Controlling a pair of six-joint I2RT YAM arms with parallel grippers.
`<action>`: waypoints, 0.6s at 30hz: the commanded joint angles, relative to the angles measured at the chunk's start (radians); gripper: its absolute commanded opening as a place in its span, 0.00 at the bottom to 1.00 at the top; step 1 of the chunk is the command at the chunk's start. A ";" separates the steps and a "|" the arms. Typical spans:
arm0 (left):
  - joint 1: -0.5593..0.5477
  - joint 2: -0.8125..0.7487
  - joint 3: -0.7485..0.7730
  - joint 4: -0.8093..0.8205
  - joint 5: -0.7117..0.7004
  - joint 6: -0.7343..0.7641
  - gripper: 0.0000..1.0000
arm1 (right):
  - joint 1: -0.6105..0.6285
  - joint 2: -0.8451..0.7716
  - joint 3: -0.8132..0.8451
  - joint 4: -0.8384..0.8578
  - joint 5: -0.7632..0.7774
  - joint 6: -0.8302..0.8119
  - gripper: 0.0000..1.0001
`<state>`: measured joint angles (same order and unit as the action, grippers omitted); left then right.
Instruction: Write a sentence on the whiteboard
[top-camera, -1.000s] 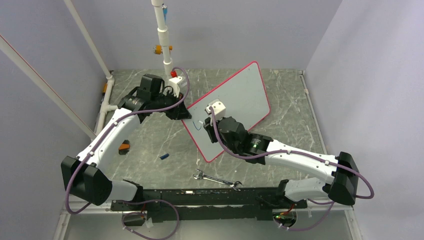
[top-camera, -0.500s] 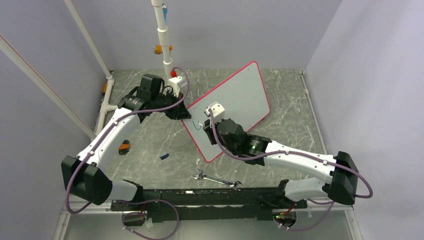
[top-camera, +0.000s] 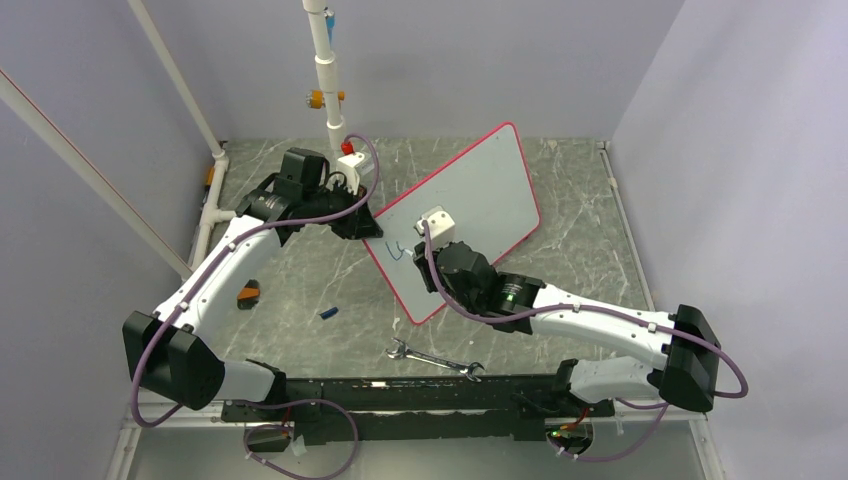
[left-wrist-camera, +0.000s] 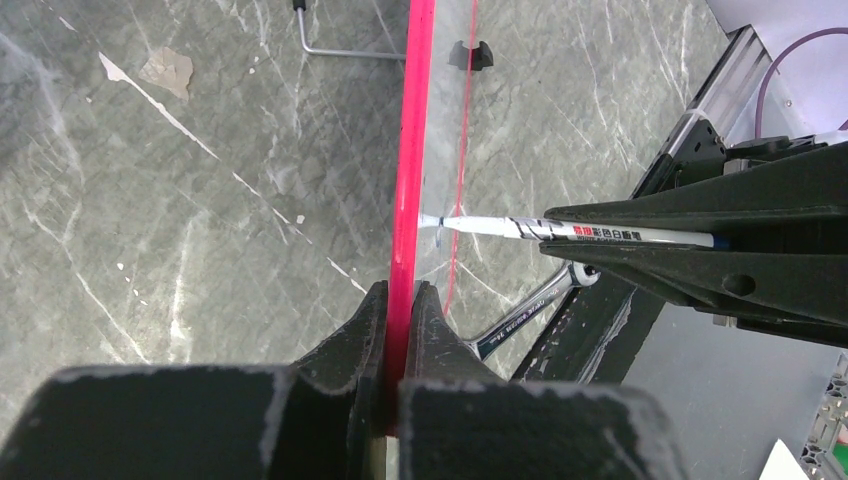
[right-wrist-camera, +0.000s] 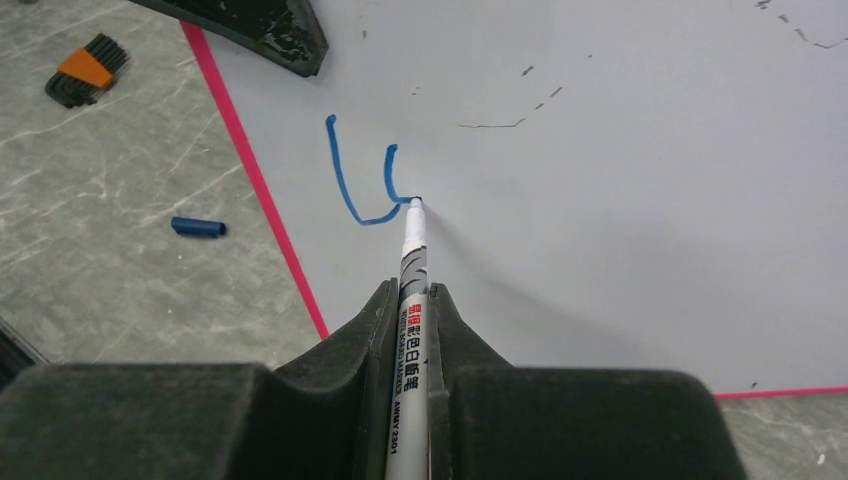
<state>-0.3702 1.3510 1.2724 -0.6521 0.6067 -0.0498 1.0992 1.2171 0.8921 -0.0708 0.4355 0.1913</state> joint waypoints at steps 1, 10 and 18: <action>0.004 0.030 -0.004 -0.064 -0.279 0.097 0.00 | -0.006 -0.003 0.057 0.006 0.068 -0.007 0.00; -0.003 0.032 -0.002 -0.067 -0.282 0.100 0.00 | -0.007 0.025 0.113 0.019 0.024 -0.029 0.00; -0.004 0.033 -0.001 -0.068 -0.283 0.099 0.00 | -0.007 0.025 0.110 0.030 -0.040 -0.015 0.00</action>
<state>-0.3748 1.3514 1.2739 -0.6525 0.6064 -0.0498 1.0943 1.2430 0.9680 -0.0803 0.4351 0.1753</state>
